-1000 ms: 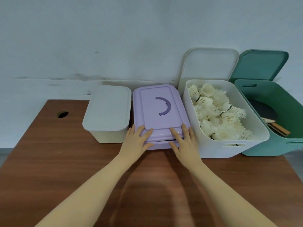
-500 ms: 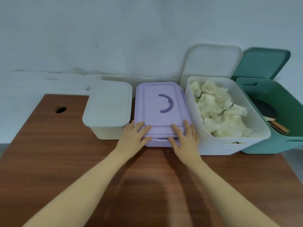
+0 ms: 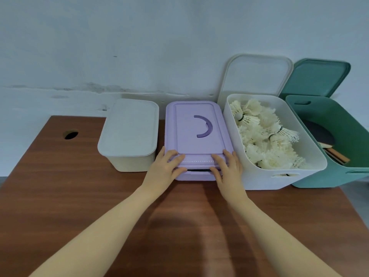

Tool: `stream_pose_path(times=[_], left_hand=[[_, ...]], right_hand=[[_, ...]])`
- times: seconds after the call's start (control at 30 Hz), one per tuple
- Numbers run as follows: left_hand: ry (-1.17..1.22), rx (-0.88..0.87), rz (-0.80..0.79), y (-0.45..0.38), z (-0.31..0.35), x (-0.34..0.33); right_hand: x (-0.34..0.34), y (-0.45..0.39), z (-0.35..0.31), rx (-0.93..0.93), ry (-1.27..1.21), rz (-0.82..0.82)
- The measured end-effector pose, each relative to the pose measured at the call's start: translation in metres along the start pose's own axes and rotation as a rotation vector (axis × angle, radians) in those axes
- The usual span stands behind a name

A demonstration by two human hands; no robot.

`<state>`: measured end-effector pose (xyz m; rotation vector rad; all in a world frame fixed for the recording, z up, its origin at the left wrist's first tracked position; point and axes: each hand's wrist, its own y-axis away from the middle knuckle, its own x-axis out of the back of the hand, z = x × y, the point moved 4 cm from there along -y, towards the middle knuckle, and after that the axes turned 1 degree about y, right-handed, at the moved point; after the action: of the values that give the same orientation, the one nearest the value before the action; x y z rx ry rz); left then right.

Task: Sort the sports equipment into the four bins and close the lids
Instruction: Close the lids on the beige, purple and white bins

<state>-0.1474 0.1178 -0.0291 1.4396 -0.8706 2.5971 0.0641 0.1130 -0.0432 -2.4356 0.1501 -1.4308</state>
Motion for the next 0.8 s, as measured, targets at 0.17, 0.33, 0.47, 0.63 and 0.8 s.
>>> stream_pose_path(times=[0.17,0.33,0.47,0.63,0.8], left_hand=[[-0.005,0.03,-0.037,0.013,0.002,-0.012],[-0.035,0.016,-0.039,0.012,0.002,-0.011],[-0.061,0.037,-0.07,0.012,0.004,-0.011],[-0.25,0.052,-0.191,0.008,0.005,-0.012],[-0.443,-0.012,-0.222,0.003,-0.004,-0.01]], right_hand=[[-0.001,0.015,-0.001,0.017,0.057,0.024],[0.003,0.015,-0.001,0.023,0.144,0.012],[0.004,0.017,-0.002,-0.001,0.231,-0.041],[0.005,0.016,-0.003,-0.009,0.285,-0.086],[0.004,0.013,-0.014,-0.006,0.3,-0.077]])
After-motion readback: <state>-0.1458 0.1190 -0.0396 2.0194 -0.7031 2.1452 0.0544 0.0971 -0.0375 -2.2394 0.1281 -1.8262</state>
